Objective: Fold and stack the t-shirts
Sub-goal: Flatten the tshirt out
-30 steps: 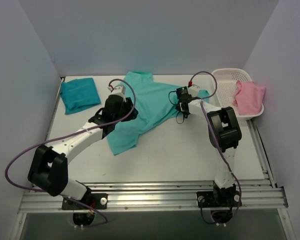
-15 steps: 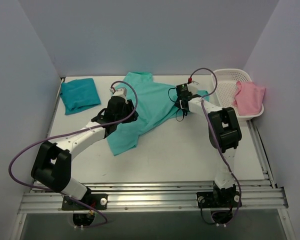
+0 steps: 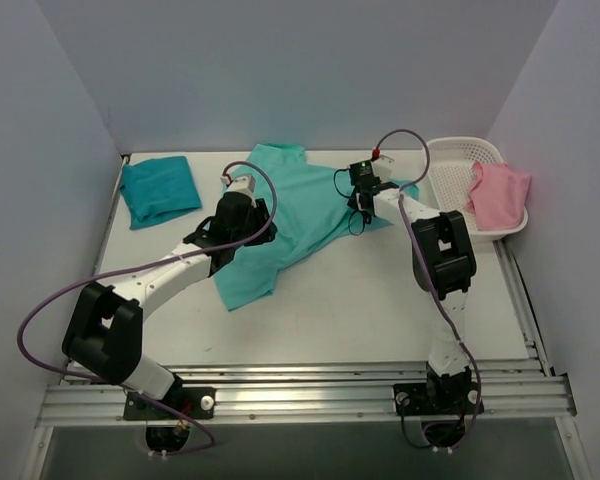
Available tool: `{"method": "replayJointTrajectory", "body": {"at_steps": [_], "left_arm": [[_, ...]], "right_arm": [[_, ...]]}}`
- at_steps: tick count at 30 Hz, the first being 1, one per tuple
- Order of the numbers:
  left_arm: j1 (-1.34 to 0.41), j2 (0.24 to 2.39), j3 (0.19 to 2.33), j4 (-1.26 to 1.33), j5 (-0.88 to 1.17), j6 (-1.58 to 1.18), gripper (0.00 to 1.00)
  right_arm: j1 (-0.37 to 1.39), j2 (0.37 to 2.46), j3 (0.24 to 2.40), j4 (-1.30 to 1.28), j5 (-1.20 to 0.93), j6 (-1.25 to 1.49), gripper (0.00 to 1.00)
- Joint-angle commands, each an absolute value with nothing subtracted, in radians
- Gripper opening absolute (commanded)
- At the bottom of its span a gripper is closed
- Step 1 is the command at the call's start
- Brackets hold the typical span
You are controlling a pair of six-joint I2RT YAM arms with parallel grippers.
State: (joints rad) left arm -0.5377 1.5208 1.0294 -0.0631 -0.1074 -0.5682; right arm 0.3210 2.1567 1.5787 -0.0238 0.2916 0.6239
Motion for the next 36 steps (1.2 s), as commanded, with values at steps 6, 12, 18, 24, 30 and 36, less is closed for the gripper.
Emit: {"method": "replayJointTrajectory", "body": {"at_steps": [6, 12, 18, 24, 30, 36], "left_arm": [[-0.542, 1.537, 1.080, -0.035, -0.118, -0.557, 0.51], [-0.542, 1.537, 1.083, -0.043, -0.132, -0.552, 0.51], [-0.543, 1.534, 1.080, -0.040, -0.127, -0.552, 0.51], [-0.548, 1.534, 1.072, -0.029, -0.118, -0.560, 0.51], [-0.564, 1.519, 1.071, -0.032, -0.118, -0.568, 0.51], [-0.572, 1.509, 1.066, -0.038, -0.120, -0.568, 0.51]], "right_arm": [[0.316, 2.160, 1.579, -0.046, 0.287, 0.626, 0.00], [0.316, 2.062, 1.539, -0.060, 0.288, 0.630, 0.00], [0.318, 1.807, 1.421, -0.126, 0.252, 0.647, 0.00], [0.316, 1.568, 1.289, -0.208, 0.265, 0.618, 0.00], [0.316, 1.396, 1.134, -0.276, 0.236, 0.620, 0.00], [0.313, 1.195, 0.948, -0.343, 0.195, 0.656, 0.00]]}}
